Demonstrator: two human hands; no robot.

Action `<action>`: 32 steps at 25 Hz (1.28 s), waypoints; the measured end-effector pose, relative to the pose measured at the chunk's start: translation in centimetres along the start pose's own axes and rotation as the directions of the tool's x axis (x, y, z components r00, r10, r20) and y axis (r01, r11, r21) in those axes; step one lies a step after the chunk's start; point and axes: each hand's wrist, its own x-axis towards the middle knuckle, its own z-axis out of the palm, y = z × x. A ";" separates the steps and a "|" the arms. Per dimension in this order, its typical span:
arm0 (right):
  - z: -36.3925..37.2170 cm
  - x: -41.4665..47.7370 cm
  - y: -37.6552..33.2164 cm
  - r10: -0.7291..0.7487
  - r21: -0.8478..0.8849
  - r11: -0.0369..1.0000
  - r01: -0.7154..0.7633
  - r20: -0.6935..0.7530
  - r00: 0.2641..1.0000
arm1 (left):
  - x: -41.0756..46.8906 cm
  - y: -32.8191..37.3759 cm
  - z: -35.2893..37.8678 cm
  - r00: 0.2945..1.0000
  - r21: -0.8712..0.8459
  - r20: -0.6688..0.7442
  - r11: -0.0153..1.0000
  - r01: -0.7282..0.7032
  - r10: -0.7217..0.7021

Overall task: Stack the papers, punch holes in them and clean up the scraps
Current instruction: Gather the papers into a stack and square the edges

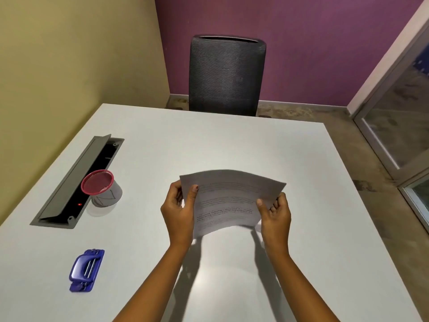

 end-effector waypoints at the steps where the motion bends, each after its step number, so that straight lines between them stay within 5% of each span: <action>1: 0.1 -0.1 0.3 0.008 -0.017 1.000 -0.008 0.002 1.000 | 0.0 -0.2 0.1 1.000 0.019 0.015 1.000 0.017 -0.018; 32: -0.6 -0.3 0.8 0.036 0.058 0.998 -0.033 -0.057 0.998 | -1.2 -0.8 0.6 0.987 0.063 0.072 0.988 0.140 -0.144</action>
